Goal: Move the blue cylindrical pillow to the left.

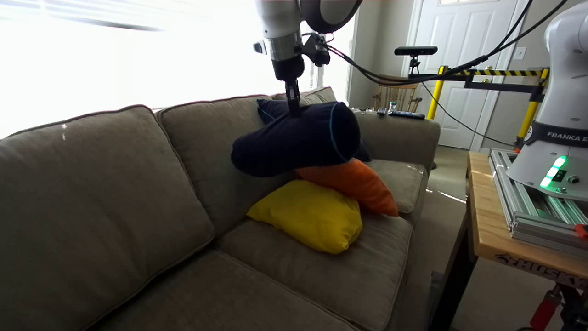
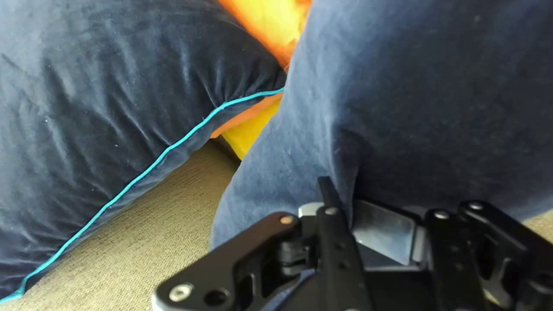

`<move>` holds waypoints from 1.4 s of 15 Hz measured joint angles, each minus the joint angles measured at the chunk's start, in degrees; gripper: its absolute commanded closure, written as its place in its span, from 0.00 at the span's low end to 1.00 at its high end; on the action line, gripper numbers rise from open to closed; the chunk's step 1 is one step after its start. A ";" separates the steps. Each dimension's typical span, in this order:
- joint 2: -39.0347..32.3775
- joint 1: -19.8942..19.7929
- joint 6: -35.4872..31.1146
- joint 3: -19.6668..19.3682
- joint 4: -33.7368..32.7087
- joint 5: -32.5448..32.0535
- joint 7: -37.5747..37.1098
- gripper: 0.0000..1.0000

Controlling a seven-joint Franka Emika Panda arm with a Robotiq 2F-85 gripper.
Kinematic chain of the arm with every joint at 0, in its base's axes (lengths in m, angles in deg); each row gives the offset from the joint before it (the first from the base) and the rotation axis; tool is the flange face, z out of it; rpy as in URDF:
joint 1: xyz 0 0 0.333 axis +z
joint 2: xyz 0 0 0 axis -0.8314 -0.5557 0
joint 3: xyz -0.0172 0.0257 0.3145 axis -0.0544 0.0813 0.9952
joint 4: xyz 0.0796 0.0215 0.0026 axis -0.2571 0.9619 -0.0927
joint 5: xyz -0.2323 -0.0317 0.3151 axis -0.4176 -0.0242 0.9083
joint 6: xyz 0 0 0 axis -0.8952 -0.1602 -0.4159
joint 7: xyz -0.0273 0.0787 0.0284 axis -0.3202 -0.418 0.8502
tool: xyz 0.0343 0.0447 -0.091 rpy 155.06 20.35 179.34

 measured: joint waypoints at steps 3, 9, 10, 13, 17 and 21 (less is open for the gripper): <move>-1.20 0.01 -0.96 -0.59 1.32 -1.16 -1.86 0.99; -5.89 -0.22 -5.25 -1.66 4.23 -1.44 -2.75 0.99; -6.75 -0.25 -6.01 -1.87 4.65 -1.43 -2.84 0.99; -8.94 -0.30 -7.05 -2.65 5.27 -1.43 -3.81 0.99; -10.40 -0.27 -7.19 -3.81 6.20 -1.43 -7.24 0.99; -11.81 -0.26 -7.19 -4.33 6.42 -1.29 -9.39 0.99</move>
